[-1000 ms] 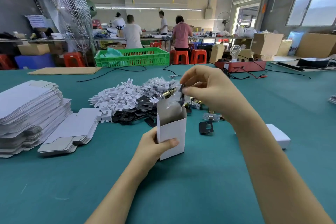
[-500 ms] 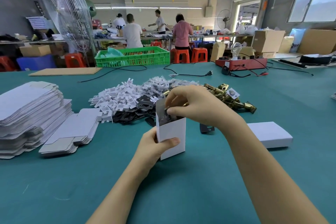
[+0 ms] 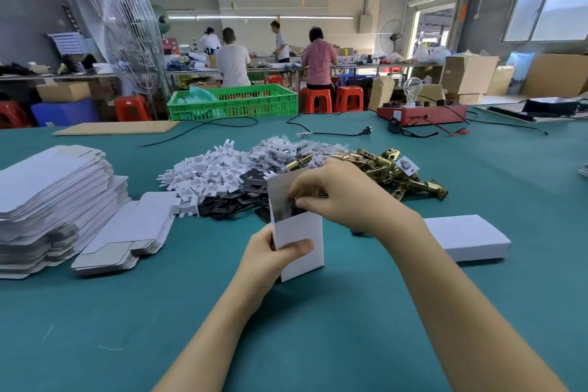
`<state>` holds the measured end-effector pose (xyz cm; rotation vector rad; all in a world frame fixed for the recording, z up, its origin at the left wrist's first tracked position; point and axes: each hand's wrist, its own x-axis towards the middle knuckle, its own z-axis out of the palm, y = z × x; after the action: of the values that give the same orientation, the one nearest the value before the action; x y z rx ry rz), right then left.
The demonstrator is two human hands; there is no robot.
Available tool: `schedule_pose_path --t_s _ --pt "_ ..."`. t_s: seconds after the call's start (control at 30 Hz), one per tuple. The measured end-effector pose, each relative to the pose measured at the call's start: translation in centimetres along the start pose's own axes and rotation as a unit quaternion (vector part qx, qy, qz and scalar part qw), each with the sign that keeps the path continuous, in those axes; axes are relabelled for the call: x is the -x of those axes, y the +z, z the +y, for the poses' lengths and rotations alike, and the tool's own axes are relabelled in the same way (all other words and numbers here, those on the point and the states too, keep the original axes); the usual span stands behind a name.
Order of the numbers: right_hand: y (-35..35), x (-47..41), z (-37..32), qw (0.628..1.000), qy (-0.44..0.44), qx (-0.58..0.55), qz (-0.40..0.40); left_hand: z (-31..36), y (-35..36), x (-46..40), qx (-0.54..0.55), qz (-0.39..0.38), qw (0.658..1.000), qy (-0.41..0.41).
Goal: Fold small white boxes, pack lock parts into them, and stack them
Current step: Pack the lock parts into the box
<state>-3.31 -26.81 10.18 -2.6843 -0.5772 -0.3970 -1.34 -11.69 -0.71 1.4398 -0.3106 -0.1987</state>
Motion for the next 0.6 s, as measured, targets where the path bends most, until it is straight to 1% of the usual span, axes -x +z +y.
schedule_pose_path --t_s 0.07,0.17,0.27,0.37,0.43,0.53,0.6 --pt "0.17 -0.04 0.00 1.000 -0.001 0.028 -0.003 -0.03 0.00 -0.02 -0.004 -0.001 1.000 0.001" --pt "0.30 -0.09 0.05 0.999 0.007 0.027 -0.029 -0.06 -0.05 -0.06 -0.010 -0.001 1.000 0.000" --pt "0.20 -0.15 -0.07 0.998 0.021 0.037 -0.037 -0.07 -0.04 -0.05 -0.018 -0.011 1.000 0.001" --pt "0.15 -0.26 -0.03 0.993 0.044 0.105 -0.018 -0.14 0.01 -0.10 -0.020 -0.015 1.000 -0.001" --pt "0.25 -0.22 -0.21 0.989 0.050 0.140 -0.021 -0.22 -0.01 -0.15 -0.022 -0.012 1.000 -0.001" --pt "0.66 -0.23 -0.53 0.987 0.061 0.145 -0.035 -0.34 -0.09 -0.24 -0.018 -0.009 1.000 0.002" --pt "0.90 -0.27 -0.45 0.987 0.072 0.139 -0.030 -0.39 -0.17 -0.31 -0.011 -0.008 1.000 0.005"
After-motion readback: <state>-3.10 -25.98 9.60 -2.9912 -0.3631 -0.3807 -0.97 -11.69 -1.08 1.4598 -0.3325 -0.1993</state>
